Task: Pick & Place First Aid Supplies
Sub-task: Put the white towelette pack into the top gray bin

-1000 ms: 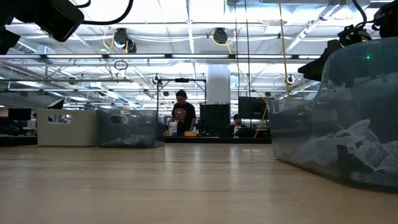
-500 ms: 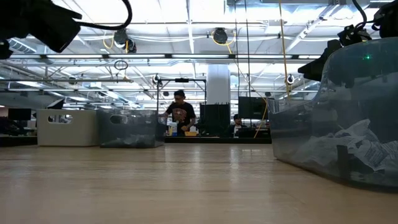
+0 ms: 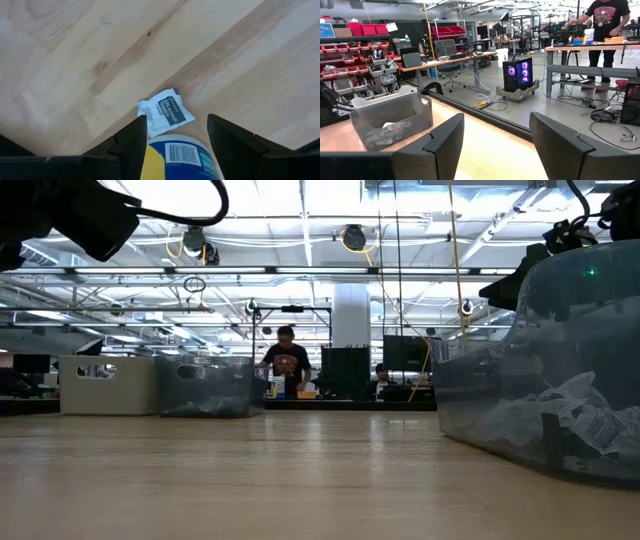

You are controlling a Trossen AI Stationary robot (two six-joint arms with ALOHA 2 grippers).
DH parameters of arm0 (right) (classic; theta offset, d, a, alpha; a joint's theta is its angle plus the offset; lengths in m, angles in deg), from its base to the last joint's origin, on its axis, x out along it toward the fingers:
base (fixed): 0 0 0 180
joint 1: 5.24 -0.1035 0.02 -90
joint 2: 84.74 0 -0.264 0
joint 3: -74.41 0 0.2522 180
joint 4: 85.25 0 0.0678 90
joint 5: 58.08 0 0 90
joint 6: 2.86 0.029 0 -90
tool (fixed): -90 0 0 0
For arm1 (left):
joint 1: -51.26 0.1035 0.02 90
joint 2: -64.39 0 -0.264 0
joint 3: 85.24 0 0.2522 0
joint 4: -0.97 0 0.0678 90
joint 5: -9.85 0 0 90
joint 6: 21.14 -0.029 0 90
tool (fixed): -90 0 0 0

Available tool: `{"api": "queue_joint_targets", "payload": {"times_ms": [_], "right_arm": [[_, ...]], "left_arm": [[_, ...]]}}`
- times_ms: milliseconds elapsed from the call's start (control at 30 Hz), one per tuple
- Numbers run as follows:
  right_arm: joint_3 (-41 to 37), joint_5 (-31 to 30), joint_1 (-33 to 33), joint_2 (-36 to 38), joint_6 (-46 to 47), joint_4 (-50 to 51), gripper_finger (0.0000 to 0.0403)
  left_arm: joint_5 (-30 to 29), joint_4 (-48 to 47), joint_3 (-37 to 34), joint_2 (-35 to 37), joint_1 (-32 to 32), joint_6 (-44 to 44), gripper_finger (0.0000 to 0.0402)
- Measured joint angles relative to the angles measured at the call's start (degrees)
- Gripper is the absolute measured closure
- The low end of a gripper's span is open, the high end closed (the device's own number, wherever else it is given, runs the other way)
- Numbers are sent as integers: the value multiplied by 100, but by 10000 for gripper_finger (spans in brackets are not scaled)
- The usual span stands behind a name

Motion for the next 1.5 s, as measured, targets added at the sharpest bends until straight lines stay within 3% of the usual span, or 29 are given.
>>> {"api": "queue_joint_targets", "payload": {"times_ms": [967, 1100, 1333, 1500], "right_arm": [[0, 0, 0, -2, 0, 0, 181], [1, -2, 0, -1, 1, 0, 181], [2, -2, 0, 0, 1, 0, 183], [2, -2, 0, 0, 2, 0, 182]], "left_arm": [[601, 735, 0, -1360, -223, -153, 192], [591, 758, 0, -1364, -223, -262, 238], [652, 769, -7, -1375, -225, -318, 379], [599, 928, -15, -1377, -207, -690, 396]]}}
